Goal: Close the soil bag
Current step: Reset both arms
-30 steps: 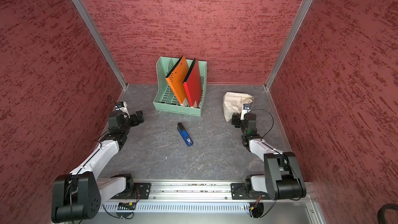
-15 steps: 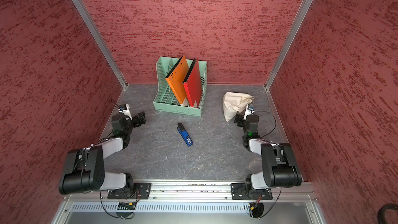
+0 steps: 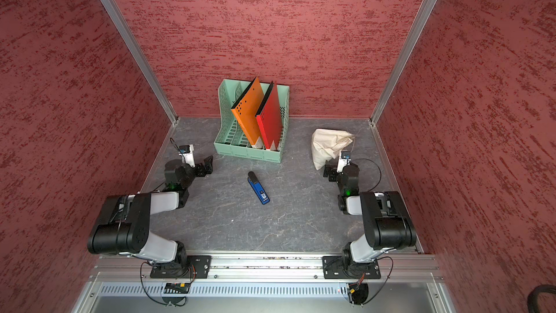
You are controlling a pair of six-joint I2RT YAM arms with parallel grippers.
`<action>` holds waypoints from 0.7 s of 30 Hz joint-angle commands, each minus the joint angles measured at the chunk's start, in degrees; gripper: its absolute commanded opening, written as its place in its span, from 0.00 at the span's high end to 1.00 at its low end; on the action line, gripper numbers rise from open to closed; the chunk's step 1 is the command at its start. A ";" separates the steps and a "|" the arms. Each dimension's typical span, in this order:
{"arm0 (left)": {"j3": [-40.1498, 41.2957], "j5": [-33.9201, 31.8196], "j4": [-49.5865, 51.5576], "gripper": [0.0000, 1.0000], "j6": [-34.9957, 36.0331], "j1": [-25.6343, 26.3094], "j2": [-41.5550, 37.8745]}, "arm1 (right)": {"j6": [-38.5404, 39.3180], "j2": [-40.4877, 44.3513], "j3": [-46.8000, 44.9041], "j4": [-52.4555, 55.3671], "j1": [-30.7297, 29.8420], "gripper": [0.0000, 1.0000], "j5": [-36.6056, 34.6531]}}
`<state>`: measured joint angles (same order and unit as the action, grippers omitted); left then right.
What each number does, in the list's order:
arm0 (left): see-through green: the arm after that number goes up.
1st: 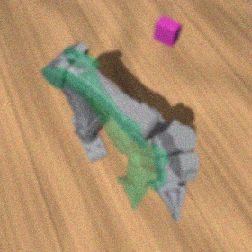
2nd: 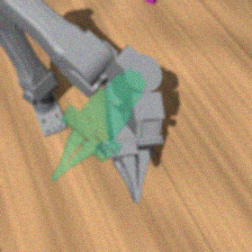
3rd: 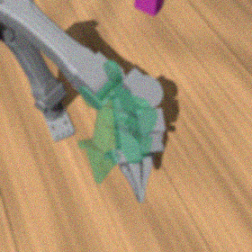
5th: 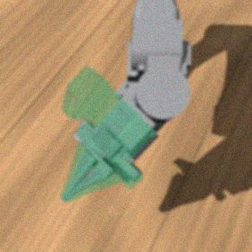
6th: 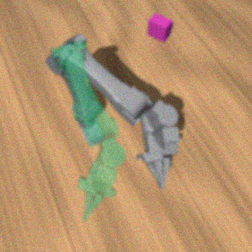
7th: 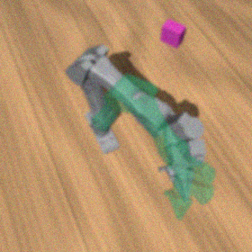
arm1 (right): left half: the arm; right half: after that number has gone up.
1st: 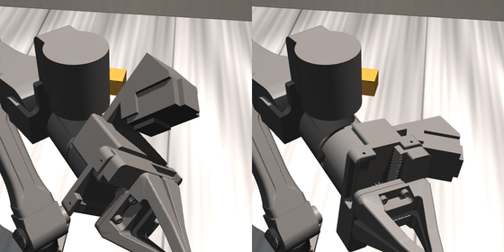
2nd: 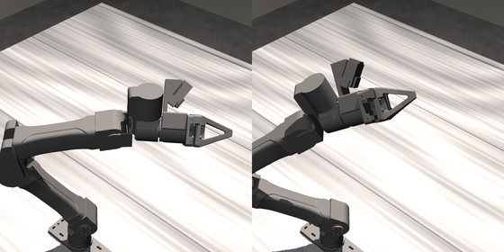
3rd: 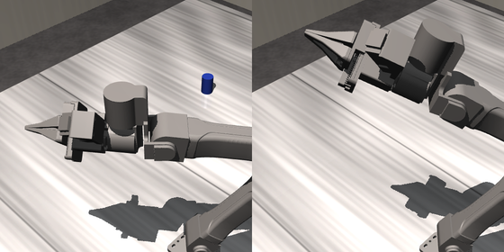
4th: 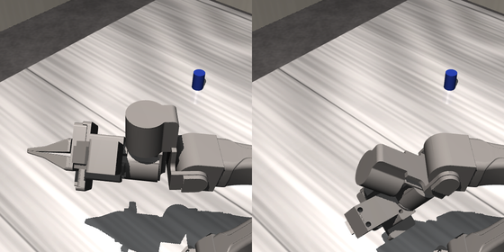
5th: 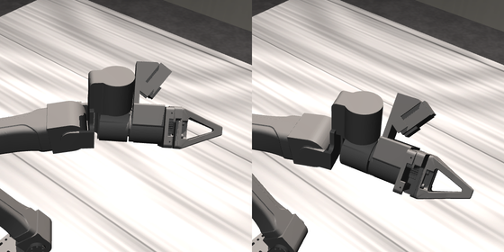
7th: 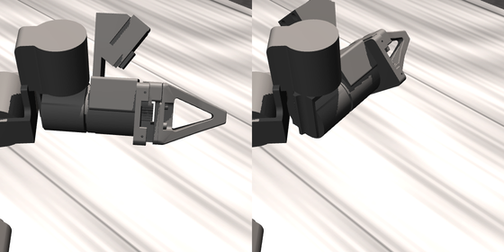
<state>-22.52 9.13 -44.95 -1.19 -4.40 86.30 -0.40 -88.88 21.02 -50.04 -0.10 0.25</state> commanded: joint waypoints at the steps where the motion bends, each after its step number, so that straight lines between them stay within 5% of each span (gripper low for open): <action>1: 1.40 -5.28 -7.62 0.00 0.57 0.89 1.25 | 0.58 0.36 1.20 -2.04 0.23 0.02 0.90; 21: 0.88 -7.74 -6.15 0.00 1.64 2.83 1.10 | 0.64 0.31 1.14 -2.00 0.13 0.01 0.80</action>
<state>-21.23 2.13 -50.17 -0.40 -1.78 87.44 -0.36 -88.88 21.06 -50.04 -0.10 0.45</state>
